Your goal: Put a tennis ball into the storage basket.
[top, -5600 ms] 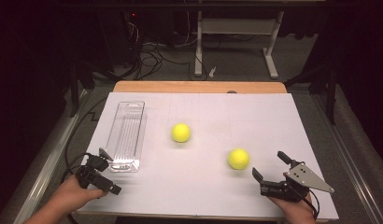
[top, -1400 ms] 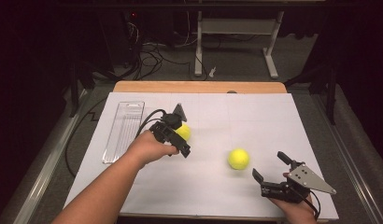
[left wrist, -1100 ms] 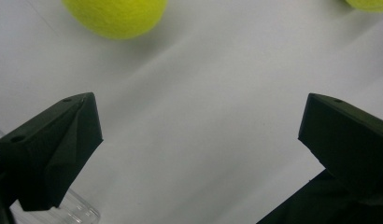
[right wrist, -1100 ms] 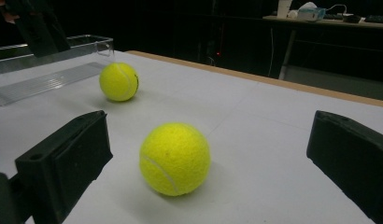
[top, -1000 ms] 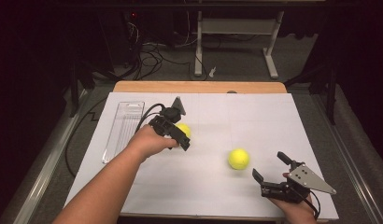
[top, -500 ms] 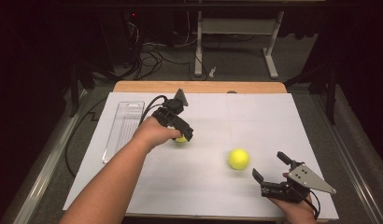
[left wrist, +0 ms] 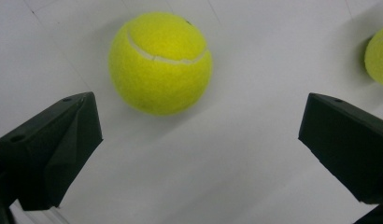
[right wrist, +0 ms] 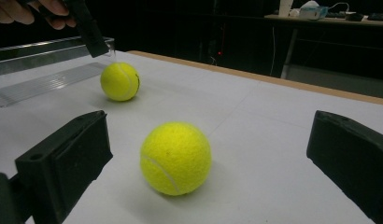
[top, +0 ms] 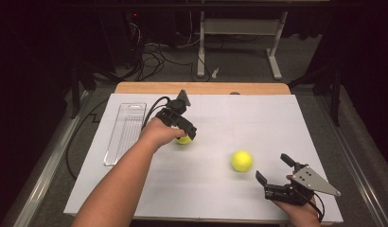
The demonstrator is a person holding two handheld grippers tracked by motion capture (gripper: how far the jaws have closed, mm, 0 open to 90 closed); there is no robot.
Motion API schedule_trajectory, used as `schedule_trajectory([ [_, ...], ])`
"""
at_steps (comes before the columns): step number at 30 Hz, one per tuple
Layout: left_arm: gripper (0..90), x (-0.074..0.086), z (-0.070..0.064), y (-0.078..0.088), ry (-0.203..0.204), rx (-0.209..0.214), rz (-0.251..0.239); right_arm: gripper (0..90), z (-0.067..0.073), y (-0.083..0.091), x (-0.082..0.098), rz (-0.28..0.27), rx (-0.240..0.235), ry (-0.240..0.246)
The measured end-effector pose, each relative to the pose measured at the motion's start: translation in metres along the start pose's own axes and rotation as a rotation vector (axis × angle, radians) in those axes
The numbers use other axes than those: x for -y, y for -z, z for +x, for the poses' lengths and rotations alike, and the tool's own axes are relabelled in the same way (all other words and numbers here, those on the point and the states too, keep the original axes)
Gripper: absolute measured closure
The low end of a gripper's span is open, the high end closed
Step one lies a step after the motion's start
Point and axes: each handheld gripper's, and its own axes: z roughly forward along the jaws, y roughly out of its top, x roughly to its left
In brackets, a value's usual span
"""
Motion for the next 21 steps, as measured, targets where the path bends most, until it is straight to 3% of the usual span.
schedule_trajectory([
  [21, 0.7, -0.006, 0.009, -0.027, 0.026, -0.025, -0.039, 0.4, 0.0, 0.0, 0.0, -0.001, -0.001, 0.0],
])
